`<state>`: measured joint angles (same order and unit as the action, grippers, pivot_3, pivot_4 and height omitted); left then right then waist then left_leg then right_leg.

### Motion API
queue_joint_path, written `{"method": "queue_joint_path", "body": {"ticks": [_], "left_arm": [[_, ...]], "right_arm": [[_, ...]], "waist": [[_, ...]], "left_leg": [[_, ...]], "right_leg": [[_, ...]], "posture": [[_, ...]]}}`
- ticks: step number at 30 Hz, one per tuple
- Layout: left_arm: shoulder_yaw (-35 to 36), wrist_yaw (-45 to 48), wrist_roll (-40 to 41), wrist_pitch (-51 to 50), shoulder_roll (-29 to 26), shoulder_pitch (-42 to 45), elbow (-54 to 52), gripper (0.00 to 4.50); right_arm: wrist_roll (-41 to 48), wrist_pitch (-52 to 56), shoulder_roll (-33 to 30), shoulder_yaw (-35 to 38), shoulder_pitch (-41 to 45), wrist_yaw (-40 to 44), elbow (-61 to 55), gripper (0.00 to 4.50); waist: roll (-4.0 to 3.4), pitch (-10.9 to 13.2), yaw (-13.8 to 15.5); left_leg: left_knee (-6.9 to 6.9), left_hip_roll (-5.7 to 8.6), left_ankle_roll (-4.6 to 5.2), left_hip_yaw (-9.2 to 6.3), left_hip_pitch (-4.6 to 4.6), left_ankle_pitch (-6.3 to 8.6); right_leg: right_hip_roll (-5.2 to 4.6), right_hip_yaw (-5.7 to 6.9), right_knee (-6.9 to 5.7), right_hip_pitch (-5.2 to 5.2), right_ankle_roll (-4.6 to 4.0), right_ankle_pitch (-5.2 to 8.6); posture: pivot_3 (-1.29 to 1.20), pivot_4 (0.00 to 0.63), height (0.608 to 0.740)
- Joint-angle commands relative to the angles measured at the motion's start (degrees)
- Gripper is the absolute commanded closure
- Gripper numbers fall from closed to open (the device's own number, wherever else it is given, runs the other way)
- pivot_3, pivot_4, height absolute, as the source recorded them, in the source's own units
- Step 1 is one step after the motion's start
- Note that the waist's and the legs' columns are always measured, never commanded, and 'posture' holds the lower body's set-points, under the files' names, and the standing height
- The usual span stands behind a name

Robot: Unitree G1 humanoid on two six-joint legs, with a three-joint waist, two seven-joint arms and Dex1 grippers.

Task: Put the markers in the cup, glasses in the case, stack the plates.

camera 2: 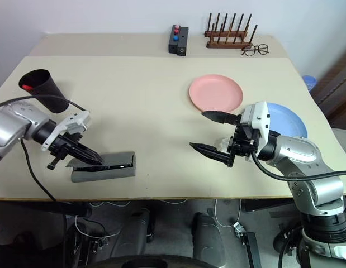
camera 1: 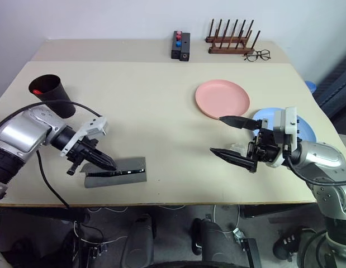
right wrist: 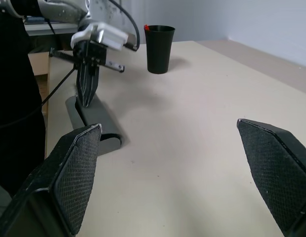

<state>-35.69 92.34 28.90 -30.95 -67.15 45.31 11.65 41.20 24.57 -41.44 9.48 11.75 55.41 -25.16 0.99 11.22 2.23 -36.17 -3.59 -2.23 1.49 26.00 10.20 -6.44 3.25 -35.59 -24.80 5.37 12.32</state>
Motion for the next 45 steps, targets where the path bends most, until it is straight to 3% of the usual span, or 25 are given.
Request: {"method": "queue_joint_path", "body": {"ticks": [1,5,9,10,13,16,19,28,35,44,45], "left_arm": [[1.39,0.16,-1.48,1.29,-0.55,-2.16,-0.31,4.44],[5.48,0.16,1.67,-2.47,1.29,-3.08,-1.68,4.44],[11.5,0.16,3.52,-6.51,5.78,1.5,2.48,4.44],[12.9,0.16,3.84,-7.09,6.6,2.82,3.81,4.22],[15.62,0.16,4.02,-7.34,8.37,5.88,7.47,3.2],[19.99,-0.5,3.83,-6.72,11.18,9.25,11.69,1.61],[26.65,-2.48,4.9,-4.39,15.52,12.1,14.87,0.07],[33.27,-3.51,5.93,-3.34,21.32,7.61,8.65,0.03],[36.01,-2.19,8.4,-4.3,21.27,0.02,-2.24,0.03],[35.74,-2.32,7.06,-2.53,22.49,-1.33,-3.14,0.03],[35.8,-2.37,7.06,-2.56,22.52,-1.26,-3.06,0.01]], "right_arm": [[-0.06,-1.28,-0.16,1.33,0.3,0.07,-1.13,0.0],[-0.39,-1.51,-0.05,1.34,0.13,0.12,-0.96,0.0],[-0.56,-1.54,-0.06,1.3,0.36,0.13,-0.47,0.0],[-0.87,-1.54,-0.07,1.27,0.53,-0.16,-0.15,0.0],[-1.51,-1.36,0.21,1.31,1.18,-1.3,1.13,0.0],[-2.26,-0.19,0.11,1.11,2.02,-3.09,2.27,0.0],[-9.54,3.77,-1.78,-1.99,3.92,-9.58,5.33,0.0],[-19.22,9.39,-4.63,-0.4,9.94,-19.62,13.0,0.0],[-19.77,13.08,-14.05,3.77,-1.04,-13.64,9.87,0.0],[-24.27,13.49,-14.92,2.09,-5.03,-14.31,16.03,0.0],[-24.88,13.53,-14.84,1.68,-4.88,-14.44,16.8,0.25]], "waist": [[-0.01,-0.01,-0.01],[-0.04,-0.03,0.0],[0.01,-0.01,0.23],[0.05,0.01,0.12],[0.05,0.01,-0.08],[0.03,0.0,-0.15],[0.04,0.0,-0.07],[0.04,0.0,-0.12],[0.04,0.0,-0.02],[0.02,-0.01,-0.21],[0.02,-0.01,-0.18]], "left_leg": [[0.0,0.0,0.0,0.0,0.0,0.0],[0.01,0.0,0.0,0.01,-0.02,0.0],[-0.05,0.0,0.0,0.0,0.02,0.0],[-0.07,0.01,0.0,-0.01,0.04,0.0],[-0.06,0.01,0.0,-0.02,0.04,0.0],[-0.01,0.01,0.01,0.0,-0.01,0.0],[-0.08,0.01,0.01,-0.01,-0.02,-0.01],[-0.12,0.01,0.01,0.0,-0.03,-0.01],[-0.02,0.02,0.01,0.02,0.04,-0.01],[-0.08,-0.01,0.0,0.06,-0.43,-0.01],[-0.08,-0.01,0.0,0.06,-0.43,-0.01]], "right_leg": [[0.0,0.0,0.0,0.0,0.0,0.0],[0.0,-0.01,0.01,0.01,0.0,0.0],[0.0,0.0,0.02,0.03,0.03,0.02],[0.0,0.0,0.02,0.03,0.03,0.02],[0.01,0.01,0.0,0.01,0.02,0.0],[0.01,0.0,-0.04,0.0,0.01,0.0],[0.02,0.0,-0.17,0.0,0.01,0.0],[0.01,-0.01,-0.27,-0.02,0.01,0.0],[0.01,-0.01,-0.23,-0.03,0.11,0.07],[0.0,-0.04,-0.3,0.25,0.2,0.15],[0.0,-0.04,-0.29,0.26,0.19,0.14]], "posture": [[0.0,0.15,0.74],[0.0,0.15,0.74],[0.0,0.15,0.74],[0.0,0.15,0.74],[0.0,0.15,0.74],[0.0,0.15,0.74],[0.0,0.15,0.74],[0.0,0.15,0.74],[0.0,0.15,0.74],[0.0,0.15,0.74],[0.0,0.15,0.74]]}}
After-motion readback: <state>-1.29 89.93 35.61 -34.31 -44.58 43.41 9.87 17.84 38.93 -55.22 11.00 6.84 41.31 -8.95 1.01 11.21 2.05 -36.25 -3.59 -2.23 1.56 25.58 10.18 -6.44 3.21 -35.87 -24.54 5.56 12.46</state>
